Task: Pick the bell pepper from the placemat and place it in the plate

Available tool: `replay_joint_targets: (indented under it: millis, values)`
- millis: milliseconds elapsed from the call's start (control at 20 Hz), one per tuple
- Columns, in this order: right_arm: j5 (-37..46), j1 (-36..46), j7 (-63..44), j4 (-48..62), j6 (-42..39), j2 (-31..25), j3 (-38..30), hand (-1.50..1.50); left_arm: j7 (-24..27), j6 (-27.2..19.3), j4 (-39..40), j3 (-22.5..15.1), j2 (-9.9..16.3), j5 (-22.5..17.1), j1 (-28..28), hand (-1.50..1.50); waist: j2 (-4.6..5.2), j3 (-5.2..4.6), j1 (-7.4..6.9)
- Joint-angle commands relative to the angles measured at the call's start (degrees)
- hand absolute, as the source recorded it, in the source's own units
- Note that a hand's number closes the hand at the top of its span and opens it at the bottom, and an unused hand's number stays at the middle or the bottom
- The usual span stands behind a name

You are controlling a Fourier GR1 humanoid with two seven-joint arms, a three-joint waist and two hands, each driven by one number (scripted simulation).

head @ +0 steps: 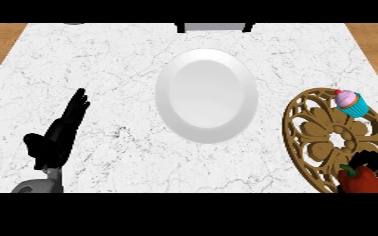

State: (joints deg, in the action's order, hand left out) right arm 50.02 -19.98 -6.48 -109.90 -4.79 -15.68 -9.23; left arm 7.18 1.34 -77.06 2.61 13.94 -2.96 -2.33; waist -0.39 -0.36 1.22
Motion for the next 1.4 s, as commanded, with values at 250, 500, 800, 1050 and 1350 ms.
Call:
replay_joint_targets:
  millis: [250,500,800,1050,1350]
  values:
    - [2.0,-5.5,-6.1,-25.8,-2.8,3.9,2.2,1.5,-4.2,1.7,-1.8,1.2,0.9,-1.2,-2.2,0.0,0.26,0.33,-0.72]
    - [2.8,3.0,-11.7,-31.1,-4.2,3.7,1.8,1.5,0.0,2.7,-1.1,1.3,1.1,-0.4,0.1,0.0,0.37,0.3,-1.26]
    - [8.1,14.4,-20.5,-29.1,-7.7,5.4,11.8,1.5,1.3,1.0,0.0,-0.2,-1.3,2.1,0.2,0.0,0.4,0.3,-1.56]
    - [9.2,28.4,-29.3,-22.9,-12.8,5.2,15.5,1.5,-2.2,-0.3,-2.7,-1.1,-2.5,3.2,-0.9,0.0,0.38,0.32,-1.7]
    - [10.8,36.5,-28.8,-7.9,-9.6,11.1,20.2,1.5,-4.0,1.0,-6.2,-0.1,-2.1,2.1,1.1,0.0,0.38,0.37,-1.87]
